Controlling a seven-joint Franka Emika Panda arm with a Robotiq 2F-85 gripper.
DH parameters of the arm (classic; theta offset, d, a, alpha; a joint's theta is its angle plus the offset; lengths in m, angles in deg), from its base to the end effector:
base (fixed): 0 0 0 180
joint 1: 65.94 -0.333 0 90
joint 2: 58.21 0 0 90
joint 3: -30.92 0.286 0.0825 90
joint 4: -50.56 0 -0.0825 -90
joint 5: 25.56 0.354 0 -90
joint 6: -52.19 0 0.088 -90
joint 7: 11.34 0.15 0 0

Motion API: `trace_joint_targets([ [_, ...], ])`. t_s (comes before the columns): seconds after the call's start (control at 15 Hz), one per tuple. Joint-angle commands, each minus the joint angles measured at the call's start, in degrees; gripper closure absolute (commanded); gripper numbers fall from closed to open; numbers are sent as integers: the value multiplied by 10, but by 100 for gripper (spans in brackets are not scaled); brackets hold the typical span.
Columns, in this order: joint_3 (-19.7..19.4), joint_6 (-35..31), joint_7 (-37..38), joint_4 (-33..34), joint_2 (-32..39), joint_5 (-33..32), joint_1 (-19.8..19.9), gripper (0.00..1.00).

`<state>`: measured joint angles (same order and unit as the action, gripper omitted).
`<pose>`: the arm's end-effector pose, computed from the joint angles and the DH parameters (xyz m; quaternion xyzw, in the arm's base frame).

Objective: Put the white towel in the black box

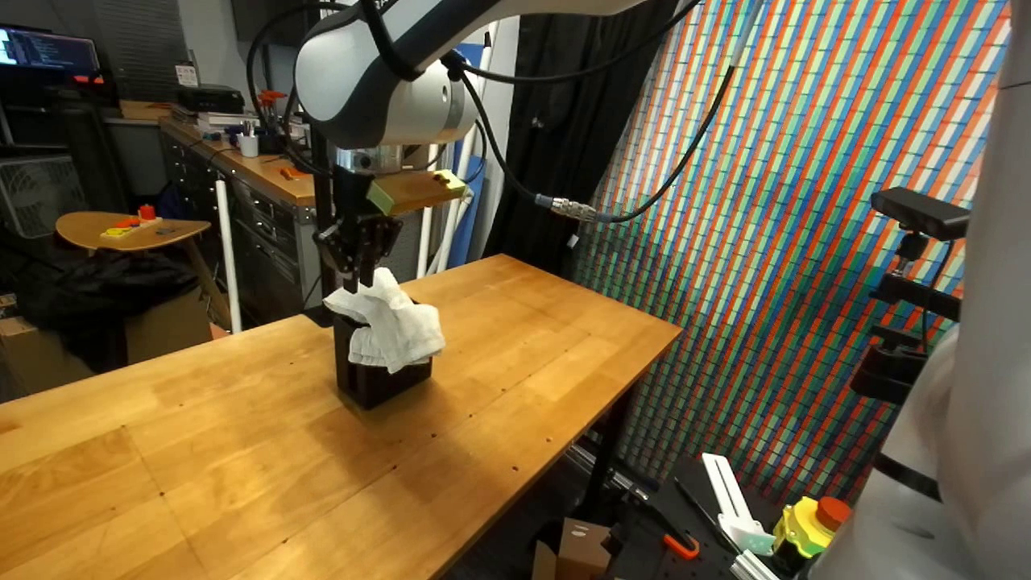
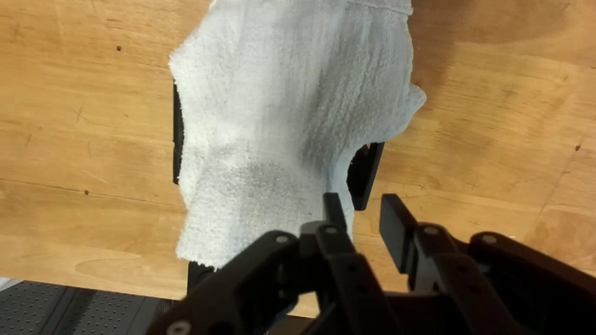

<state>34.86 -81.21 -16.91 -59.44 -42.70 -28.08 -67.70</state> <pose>0.5972 0.0563 0.3119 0.9915 0.1100 0.0692 0.0078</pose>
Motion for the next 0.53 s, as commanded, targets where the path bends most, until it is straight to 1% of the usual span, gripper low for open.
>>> trace_joint_targets([
  [0.0,-11,9,13,6,0,-34,-11,91],
  [0.13,-15,8,12,4,2,-48,-9,94],
  [0.27,-21,8,11,3,4,-66,-8,88],
  [0.47,-25,-2,7,3,14,-66,-3,89],
])
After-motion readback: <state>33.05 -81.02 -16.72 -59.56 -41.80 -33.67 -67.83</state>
